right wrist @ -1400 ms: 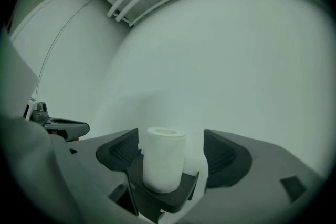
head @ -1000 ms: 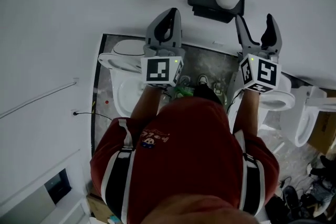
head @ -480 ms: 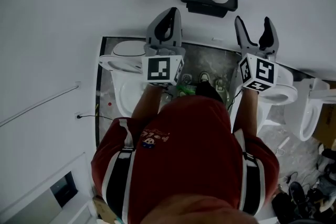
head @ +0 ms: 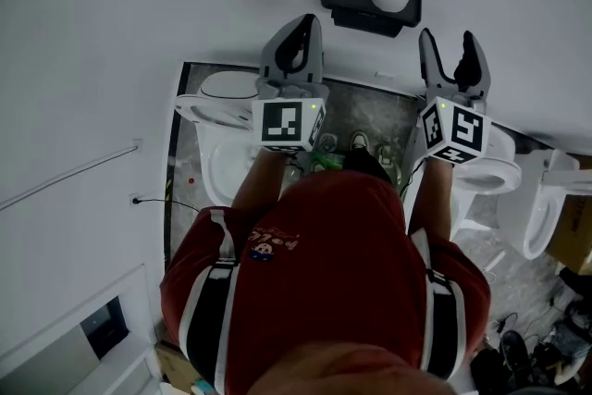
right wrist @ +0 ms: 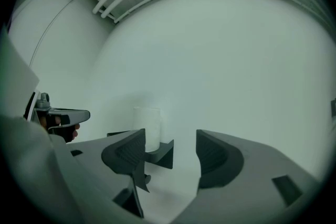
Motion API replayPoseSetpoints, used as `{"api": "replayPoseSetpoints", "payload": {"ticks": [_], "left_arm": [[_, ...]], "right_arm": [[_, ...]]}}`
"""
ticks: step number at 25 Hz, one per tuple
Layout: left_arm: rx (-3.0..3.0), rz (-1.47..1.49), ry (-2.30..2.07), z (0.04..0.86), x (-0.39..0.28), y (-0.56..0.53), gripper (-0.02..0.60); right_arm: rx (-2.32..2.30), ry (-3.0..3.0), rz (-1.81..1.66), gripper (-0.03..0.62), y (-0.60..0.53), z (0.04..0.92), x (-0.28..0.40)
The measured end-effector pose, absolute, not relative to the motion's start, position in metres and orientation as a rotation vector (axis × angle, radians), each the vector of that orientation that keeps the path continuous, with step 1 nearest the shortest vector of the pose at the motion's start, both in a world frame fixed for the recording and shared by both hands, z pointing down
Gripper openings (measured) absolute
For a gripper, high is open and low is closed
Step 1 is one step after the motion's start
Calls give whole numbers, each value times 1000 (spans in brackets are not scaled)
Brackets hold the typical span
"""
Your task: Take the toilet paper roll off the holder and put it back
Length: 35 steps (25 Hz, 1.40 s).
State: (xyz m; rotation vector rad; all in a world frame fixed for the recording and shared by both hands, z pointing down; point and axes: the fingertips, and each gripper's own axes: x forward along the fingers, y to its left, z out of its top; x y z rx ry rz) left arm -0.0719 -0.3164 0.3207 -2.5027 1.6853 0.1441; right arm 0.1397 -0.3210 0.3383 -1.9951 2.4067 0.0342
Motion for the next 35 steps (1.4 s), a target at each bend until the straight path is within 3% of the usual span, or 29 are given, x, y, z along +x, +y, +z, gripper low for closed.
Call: {"api": "replayPoseSetpoints", "payload": {"ticks": [5,17,35], "left_arm": [[-2496,144,1694,321,-71,-317,18],[-2498,141,1685,320,-63,-317,18],[-2506,132,1663,319,-56,-314,18]], "right_arm": [[-1989,2336,29,201,-320,332,148],[-1994,2332,8,11,-320,332,152],[-1959,2402,40,9,-317,329,143]]}}
